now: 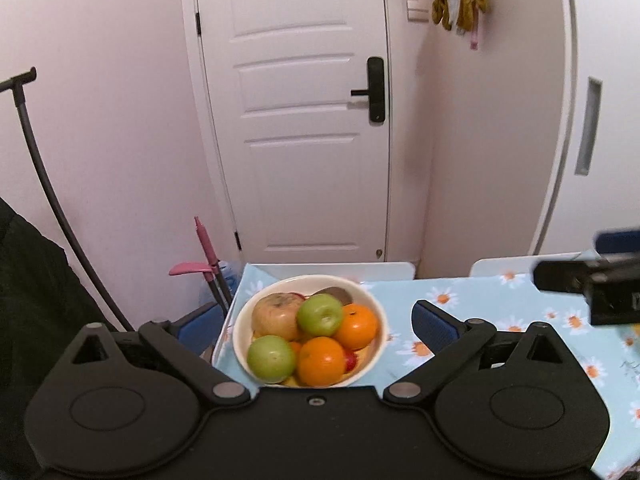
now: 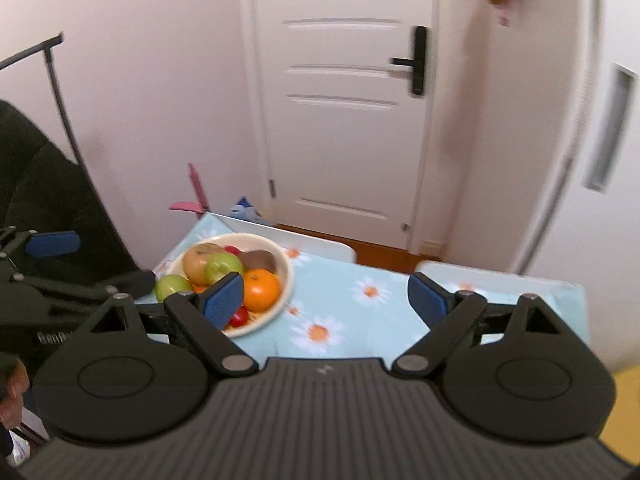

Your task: Organize fruits

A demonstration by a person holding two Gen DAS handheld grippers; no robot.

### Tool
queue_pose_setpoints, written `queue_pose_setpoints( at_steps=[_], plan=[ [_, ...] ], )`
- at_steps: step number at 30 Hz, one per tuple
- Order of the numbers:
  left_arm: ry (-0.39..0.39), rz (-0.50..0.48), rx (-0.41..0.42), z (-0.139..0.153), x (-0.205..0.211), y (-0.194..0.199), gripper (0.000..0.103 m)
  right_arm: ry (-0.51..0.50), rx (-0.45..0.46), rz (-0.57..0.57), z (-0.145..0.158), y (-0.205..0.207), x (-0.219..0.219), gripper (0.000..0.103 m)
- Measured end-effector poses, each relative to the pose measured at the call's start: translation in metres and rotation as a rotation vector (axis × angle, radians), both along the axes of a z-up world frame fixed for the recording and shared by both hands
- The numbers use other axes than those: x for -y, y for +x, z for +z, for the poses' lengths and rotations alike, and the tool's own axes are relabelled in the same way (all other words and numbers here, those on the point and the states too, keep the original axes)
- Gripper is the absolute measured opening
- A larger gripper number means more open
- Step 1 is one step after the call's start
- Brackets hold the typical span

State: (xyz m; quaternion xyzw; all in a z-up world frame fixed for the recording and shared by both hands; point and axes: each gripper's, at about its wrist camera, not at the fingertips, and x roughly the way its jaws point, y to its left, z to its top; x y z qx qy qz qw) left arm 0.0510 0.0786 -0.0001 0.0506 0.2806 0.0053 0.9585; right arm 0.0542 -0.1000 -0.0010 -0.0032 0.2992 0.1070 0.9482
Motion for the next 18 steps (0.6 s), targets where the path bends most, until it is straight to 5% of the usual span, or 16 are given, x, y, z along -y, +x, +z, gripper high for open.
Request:
queue_pose_setpoints(
  at_steps=[9, 18],
  plan=[
    [0.002, -0.019, 0.033, 0.011, 0.027, -0.037, 0.103, -0.001, 0.003, -0.19, 0.0, -0.053, 0.054, 0.103],
    [0.021, -0.03, 0.044, 0.008, 0.036, -0.054, 0.103, -0.009, -0.016, -0.236, -0.011, -0.072, 0.063, 0.103]
  ],
)
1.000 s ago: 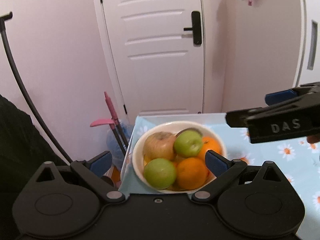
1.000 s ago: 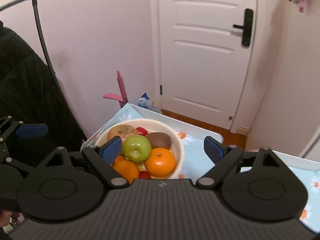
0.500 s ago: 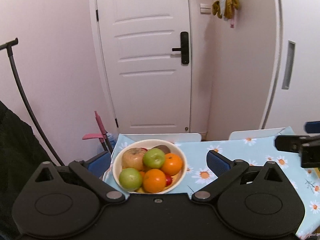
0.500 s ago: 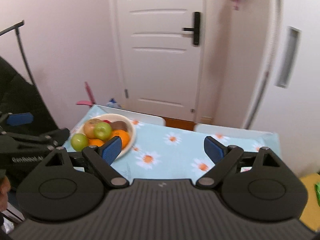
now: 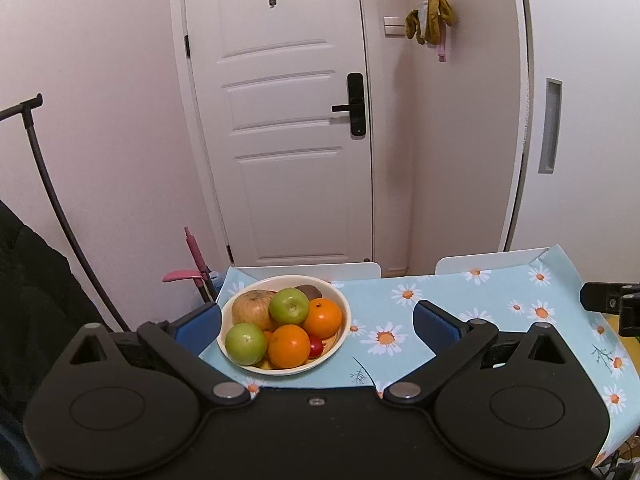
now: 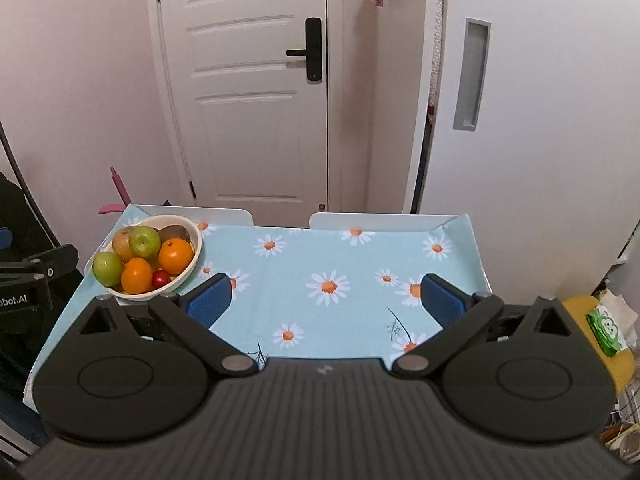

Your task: Organize fruits

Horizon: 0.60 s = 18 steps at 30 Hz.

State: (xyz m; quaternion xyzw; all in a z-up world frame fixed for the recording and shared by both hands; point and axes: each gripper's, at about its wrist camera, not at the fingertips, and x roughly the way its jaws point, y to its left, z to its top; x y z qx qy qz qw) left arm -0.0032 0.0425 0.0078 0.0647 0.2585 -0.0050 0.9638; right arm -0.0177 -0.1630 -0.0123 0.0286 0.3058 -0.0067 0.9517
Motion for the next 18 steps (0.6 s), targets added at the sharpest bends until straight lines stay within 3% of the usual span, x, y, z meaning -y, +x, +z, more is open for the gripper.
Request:
queue_pose_setpoints(
  at_steps=[18],
  plan=[
    [0.009, -0.007, 0.003, 0.0015, 0.0011, -0.0036, 0.103, -0.004, -0.008, -0.006, 0.0012, -0.0003, -0.0024, 0.103]
  ],
)
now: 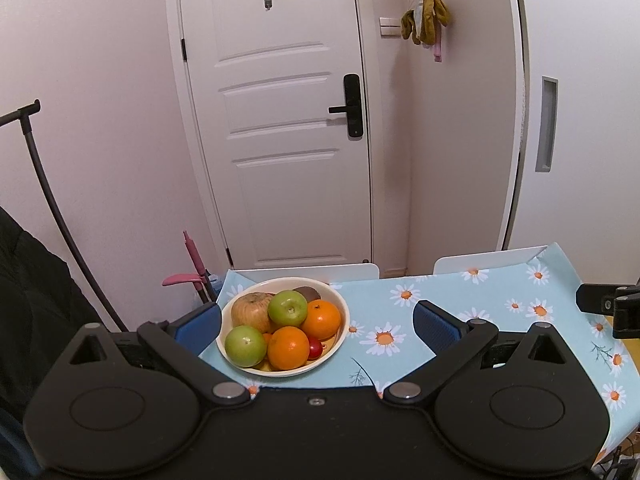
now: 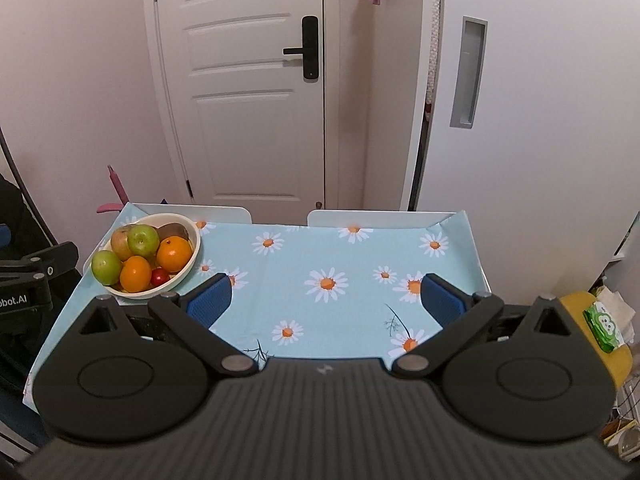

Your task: Organize fruits

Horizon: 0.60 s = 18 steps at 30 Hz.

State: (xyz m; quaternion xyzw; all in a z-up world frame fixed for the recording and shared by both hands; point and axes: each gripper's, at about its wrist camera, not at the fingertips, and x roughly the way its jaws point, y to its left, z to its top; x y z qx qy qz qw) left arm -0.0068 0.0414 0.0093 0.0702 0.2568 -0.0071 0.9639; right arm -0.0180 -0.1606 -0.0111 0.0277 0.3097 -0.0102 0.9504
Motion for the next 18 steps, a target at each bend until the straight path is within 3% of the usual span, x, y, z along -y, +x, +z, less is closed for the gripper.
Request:
queue_pose_setpoints(
  at_steps=[18],
  plan=[
    [-0.002, 0.002, -0.013, -0.0018, 0.0004, 0.0016, 0.103, 0.011, -0.013, -0.002, -0.002, 0.0021, 0.0038, 0.103]
  ],
)
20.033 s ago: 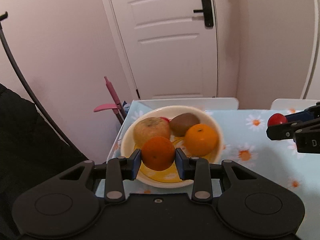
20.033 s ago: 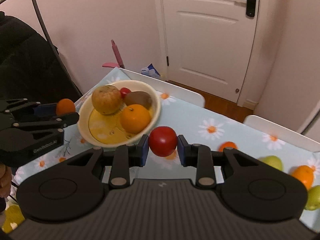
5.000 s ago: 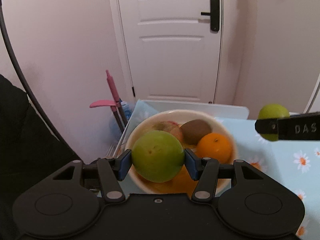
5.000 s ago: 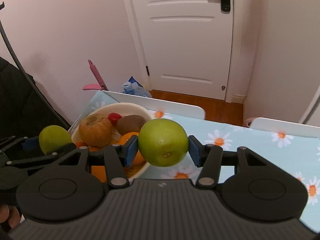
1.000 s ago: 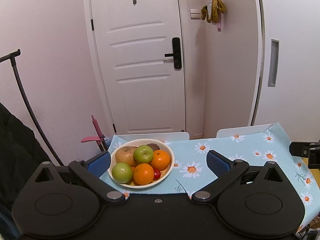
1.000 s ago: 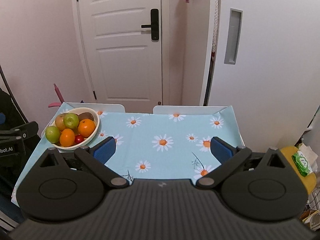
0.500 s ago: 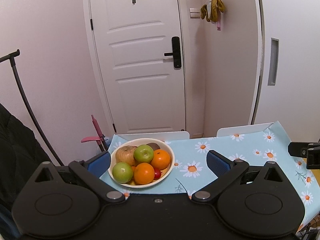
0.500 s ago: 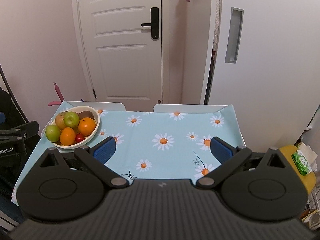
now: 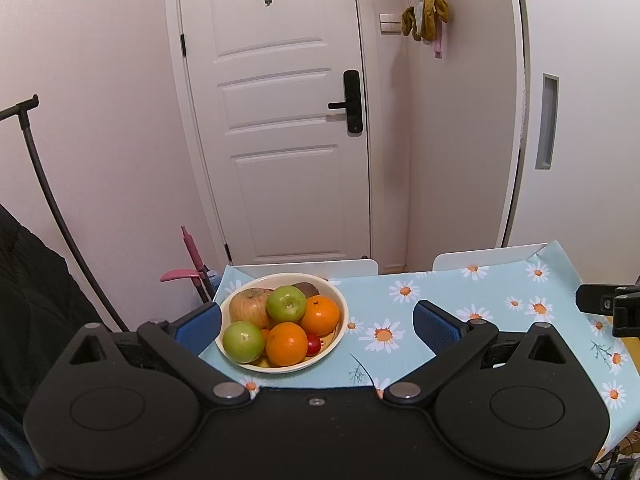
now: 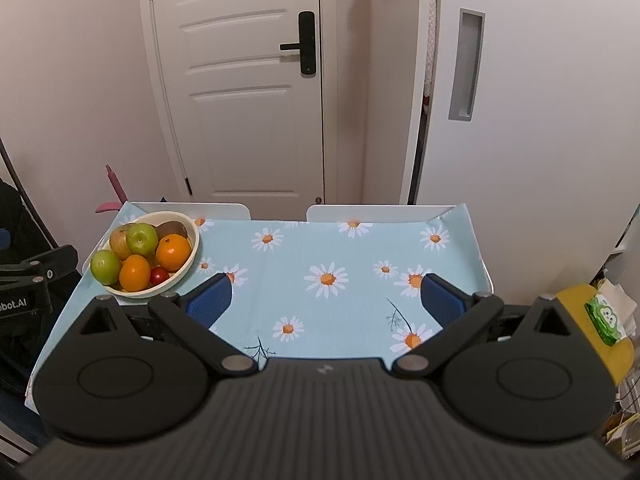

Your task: Organize fruits

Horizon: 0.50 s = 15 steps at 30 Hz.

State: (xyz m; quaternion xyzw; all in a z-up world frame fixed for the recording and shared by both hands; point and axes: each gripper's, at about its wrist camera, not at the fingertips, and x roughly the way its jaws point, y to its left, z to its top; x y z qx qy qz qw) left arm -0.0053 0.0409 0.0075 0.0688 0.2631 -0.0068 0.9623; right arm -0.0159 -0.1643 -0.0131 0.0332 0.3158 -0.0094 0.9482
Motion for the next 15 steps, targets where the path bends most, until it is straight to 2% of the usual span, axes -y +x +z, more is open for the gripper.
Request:
queue_pose_setpoints(
  at_steps=[15],
  plan=[
    [0.004, 0.0, -0.008, -0.0018, 0.0025, 0.0014, 0.103, 0.003, -0.011, -0.009, -0.0016, 0.0017, 0.0001, 0.103]
  ],
)
